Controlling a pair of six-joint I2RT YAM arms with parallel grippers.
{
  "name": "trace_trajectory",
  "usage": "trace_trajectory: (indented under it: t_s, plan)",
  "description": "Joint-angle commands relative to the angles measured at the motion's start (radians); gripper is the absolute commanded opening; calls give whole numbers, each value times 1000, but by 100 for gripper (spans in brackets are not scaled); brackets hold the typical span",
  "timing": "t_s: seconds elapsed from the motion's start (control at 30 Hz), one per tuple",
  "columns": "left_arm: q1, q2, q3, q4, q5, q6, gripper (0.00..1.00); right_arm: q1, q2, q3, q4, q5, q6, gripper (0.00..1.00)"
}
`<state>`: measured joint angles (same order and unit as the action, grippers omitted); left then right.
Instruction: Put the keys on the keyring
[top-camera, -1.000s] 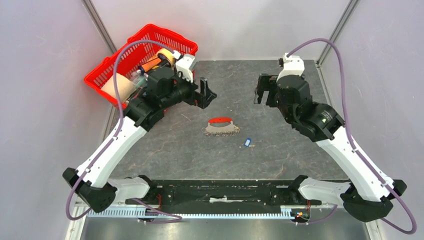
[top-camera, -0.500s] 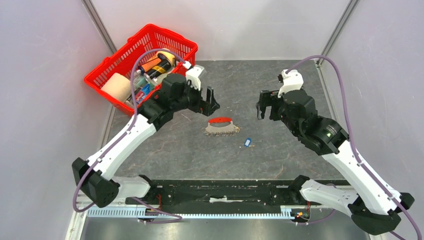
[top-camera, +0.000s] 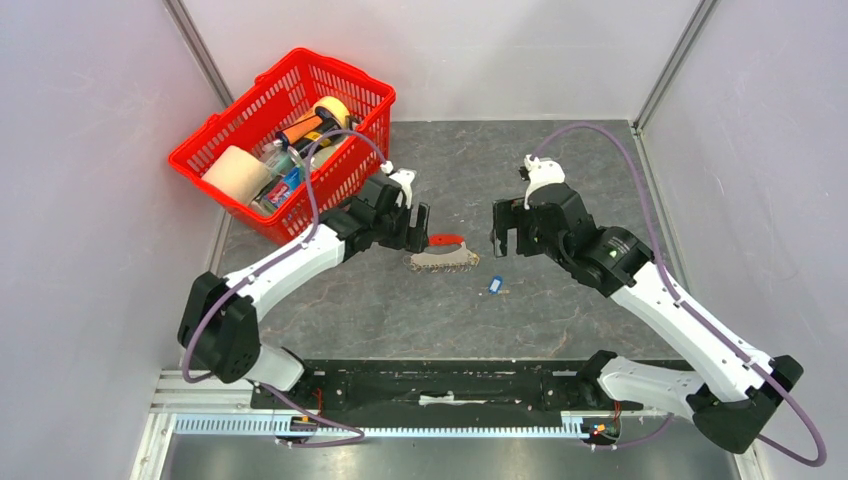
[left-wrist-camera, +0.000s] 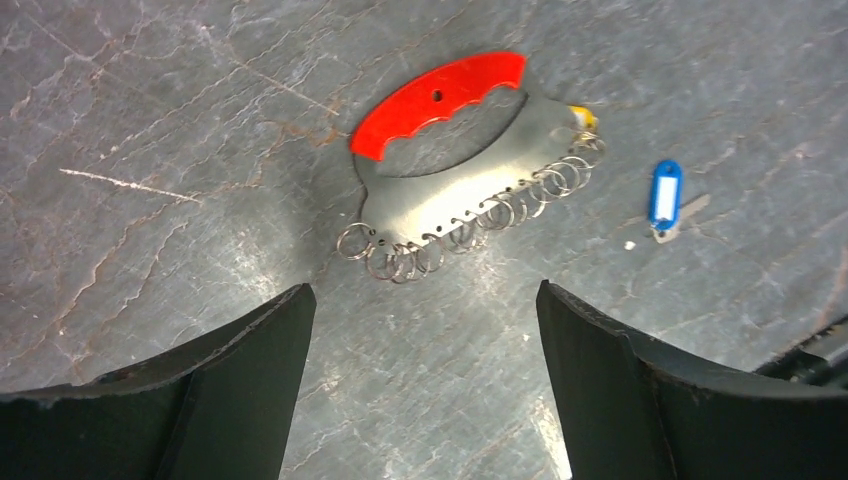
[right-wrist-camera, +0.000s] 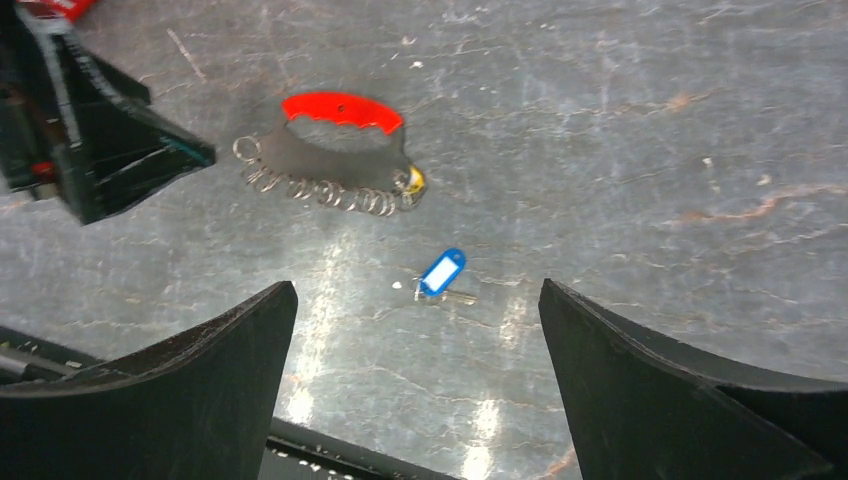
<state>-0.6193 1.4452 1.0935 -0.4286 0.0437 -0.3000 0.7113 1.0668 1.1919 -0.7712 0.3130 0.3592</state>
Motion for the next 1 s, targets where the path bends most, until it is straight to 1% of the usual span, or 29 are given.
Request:
trace_trajectory:
  t_s: [0.0, 0.2, 0.33, 0.4, 0.57, 0.63, 0.67, 0.7, 0.8, 0.9, 0.97]
  plan:
    - [-3, 42, -19, 61, -92, -34, 86, 2, 16, -18, 46, -98, 34, 99]
    - [-1, 99, -54, 100, -121, -28, 77, 1, 30, -37, 56, -122, 35, 99]
    - [8, 131, -67, 117, -111, -32, 66, 1, 23, -45, 58, -127, 31, 99]
    - [12, 139, -79, 134, -100, -37, 62, 2, 19, -48, 58, -130, 29, 99]
    - [12, 123, -115, 189, -48, -47, 53, 1, 43, -59, 56, -46, 53, 99]
    - [12, 115, -125, 201, -2, -55, 49, 1, 69, -64, 58, -24, 78, 99]
    - [10, 111, -130, 206, 15, -57, 48, 0, 87, -67, 59, -9, 95, 96]
    - [10, 108, -133, 209, 21, -59, 46, 2, 102, -67, 58, -4, 108, 95]
    - [10, 102, -148, 210, -1, -58, 45, 1, 134, -74, 70, -34, 145, 93]
    - [10, 97, -154, 200, -40, -53, 45, 1, 132, -97, 102, -72, 161, 93]
    - [10, 94, -155, 200, -86, -48, 45, 1, 129, -107, 117, -94, 161, 93]
